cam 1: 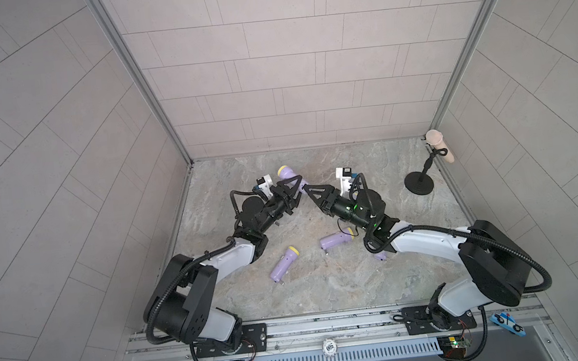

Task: Close the plug at the bottom of the flashlight
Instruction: Close the plug of the flashlight.

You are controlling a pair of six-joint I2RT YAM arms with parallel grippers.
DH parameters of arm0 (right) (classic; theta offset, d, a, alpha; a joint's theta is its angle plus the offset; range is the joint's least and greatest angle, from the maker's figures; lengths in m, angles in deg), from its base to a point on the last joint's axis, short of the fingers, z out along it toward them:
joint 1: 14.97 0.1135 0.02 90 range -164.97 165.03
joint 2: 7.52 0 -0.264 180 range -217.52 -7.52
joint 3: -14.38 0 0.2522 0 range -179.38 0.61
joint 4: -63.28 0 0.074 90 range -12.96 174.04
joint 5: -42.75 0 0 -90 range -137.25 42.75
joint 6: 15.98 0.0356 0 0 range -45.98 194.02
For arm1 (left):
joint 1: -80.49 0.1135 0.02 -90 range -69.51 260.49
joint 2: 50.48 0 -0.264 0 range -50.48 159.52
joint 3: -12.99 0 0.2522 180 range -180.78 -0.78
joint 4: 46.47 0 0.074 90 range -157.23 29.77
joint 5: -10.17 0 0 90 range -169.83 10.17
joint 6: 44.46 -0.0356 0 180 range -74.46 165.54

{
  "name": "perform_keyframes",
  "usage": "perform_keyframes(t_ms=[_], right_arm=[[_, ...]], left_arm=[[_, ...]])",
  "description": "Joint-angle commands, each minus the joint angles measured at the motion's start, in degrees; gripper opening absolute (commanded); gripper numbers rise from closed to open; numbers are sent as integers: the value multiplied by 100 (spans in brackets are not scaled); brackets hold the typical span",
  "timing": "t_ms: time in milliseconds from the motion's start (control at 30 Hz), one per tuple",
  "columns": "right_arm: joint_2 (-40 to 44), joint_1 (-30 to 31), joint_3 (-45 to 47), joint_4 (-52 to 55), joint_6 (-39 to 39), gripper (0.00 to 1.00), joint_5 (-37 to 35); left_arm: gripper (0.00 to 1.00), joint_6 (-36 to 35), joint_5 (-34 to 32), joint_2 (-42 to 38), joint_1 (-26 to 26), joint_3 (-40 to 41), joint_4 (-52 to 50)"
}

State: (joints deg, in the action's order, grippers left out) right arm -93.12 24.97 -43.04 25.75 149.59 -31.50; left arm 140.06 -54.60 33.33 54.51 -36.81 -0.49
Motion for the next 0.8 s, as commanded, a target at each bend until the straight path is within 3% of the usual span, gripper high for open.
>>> perform_keyframes(t_ms=[0,767], right_arm=[[-13,-30,-34,-280,107,57,58],[-35,-31,24,-378,116,48,166]], left_arm=[[0,171,37,-17,-52,30,406],[0,286,40,73,-75,-26,458]])
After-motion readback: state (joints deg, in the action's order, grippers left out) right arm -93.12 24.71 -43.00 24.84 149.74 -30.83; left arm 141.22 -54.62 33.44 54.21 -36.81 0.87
